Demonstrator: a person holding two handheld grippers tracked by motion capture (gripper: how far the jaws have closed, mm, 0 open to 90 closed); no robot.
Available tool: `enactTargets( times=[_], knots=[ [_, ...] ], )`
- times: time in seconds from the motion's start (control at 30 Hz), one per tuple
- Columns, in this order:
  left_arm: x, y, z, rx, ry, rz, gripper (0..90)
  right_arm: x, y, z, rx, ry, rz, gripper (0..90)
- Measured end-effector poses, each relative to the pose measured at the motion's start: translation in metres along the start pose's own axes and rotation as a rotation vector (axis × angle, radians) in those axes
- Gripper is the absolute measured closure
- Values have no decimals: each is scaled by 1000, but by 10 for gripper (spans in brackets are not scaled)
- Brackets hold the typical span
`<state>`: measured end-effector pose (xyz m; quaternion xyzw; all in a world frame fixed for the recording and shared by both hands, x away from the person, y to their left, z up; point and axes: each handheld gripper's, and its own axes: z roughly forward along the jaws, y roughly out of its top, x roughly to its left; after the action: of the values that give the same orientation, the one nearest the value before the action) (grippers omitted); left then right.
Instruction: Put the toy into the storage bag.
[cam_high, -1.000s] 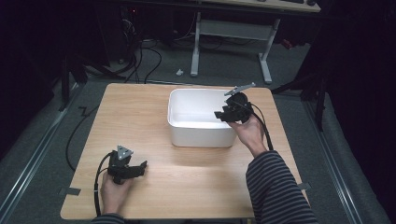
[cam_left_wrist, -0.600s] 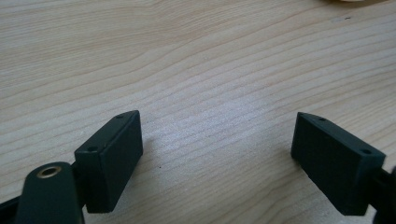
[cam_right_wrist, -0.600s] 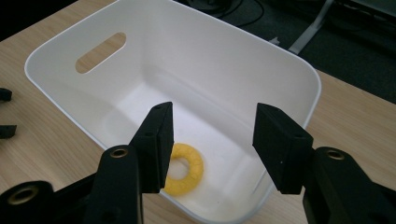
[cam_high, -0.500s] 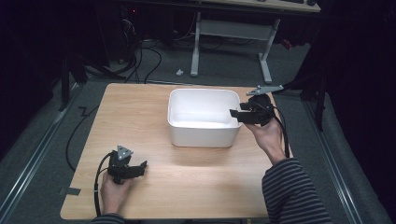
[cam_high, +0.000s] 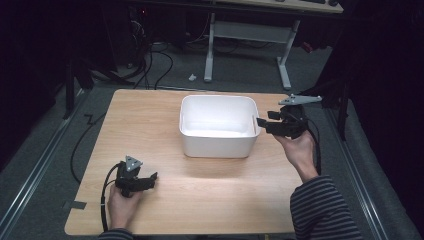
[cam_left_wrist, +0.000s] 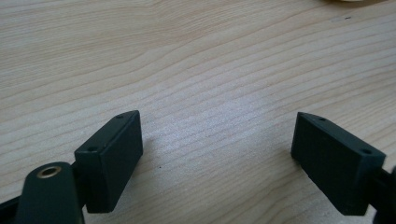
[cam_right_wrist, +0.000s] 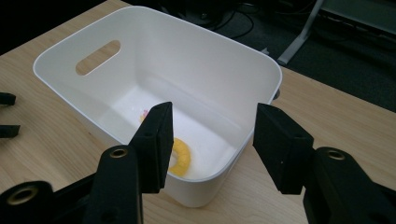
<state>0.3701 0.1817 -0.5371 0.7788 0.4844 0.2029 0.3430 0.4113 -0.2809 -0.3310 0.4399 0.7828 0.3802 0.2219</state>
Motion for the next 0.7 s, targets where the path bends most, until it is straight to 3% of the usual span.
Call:
enactTargets(
  times=[0.7],
  knots=[
    [0, 0, 0, 0, 0, 0, 170, -6, -24, -40, -44, -18, 6, 481]
  ],
)
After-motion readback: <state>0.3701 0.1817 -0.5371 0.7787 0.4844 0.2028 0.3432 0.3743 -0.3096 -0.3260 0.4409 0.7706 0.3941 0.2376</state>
